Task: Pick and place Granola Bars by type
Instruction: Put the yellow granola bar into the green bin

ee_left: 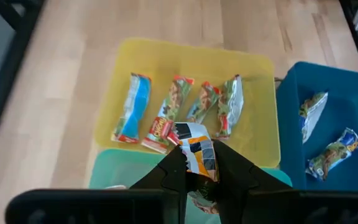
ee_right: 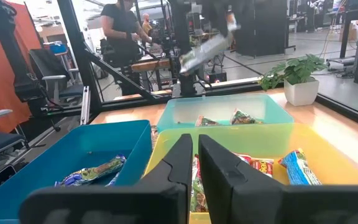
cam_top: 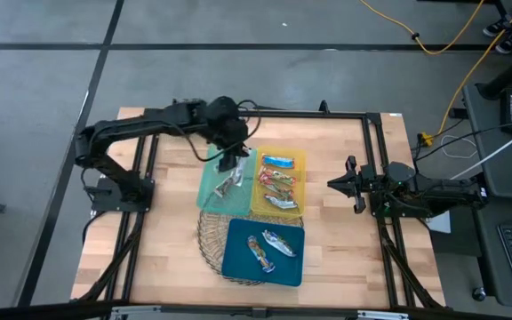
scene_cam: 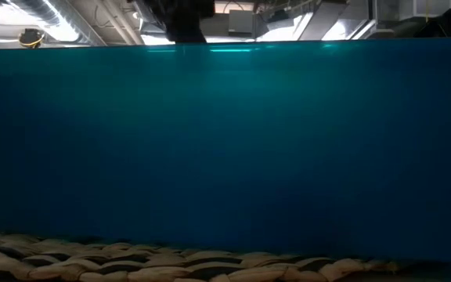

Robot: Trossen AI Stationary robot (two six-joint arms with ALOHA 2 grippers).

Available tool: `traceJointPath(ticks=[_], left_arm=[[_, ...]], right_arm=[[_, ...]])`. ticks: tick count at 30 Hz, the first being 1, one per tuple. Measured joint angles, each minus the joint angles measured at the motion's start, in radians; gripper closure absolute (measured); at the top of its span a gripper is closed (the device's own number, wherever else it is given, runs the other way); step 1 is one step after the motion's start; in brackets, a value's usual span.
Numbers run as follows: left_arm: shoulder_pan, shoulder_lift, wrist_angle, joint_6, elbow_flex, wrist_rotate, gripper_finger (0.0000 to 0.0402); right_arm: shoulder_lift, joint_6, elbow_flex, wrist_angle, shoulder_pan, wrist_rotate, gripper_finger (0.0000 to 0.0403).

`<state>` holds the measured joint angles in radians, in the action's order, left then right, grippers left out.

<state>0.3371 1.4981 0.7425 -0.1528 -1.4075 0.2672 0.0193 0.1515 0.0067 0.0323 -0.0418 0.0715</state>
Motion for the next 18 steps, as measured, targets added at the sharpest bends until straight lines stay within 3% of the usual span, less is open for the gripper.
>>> traceJointPath(ticks=[8,13,18], left_arm=[[0.006,0.105,-0.028,-0.062,0.043,0.129,0.0355],[0.006,0.139,-0.058,-0.039,0.126,0.122,0.0355],[0.003,0.143,-0.192,0.028,0.240,0.121,0.0355]], right_arm=[[0.000,-0.001,0.000,0.000,0.000,0.000,0.0370],[0.000,0.000,0.000,0.000,0.000,0.000,0.0370],[0.000,-0.001,0.000,0.000,0.000,0.000,0.0370]])
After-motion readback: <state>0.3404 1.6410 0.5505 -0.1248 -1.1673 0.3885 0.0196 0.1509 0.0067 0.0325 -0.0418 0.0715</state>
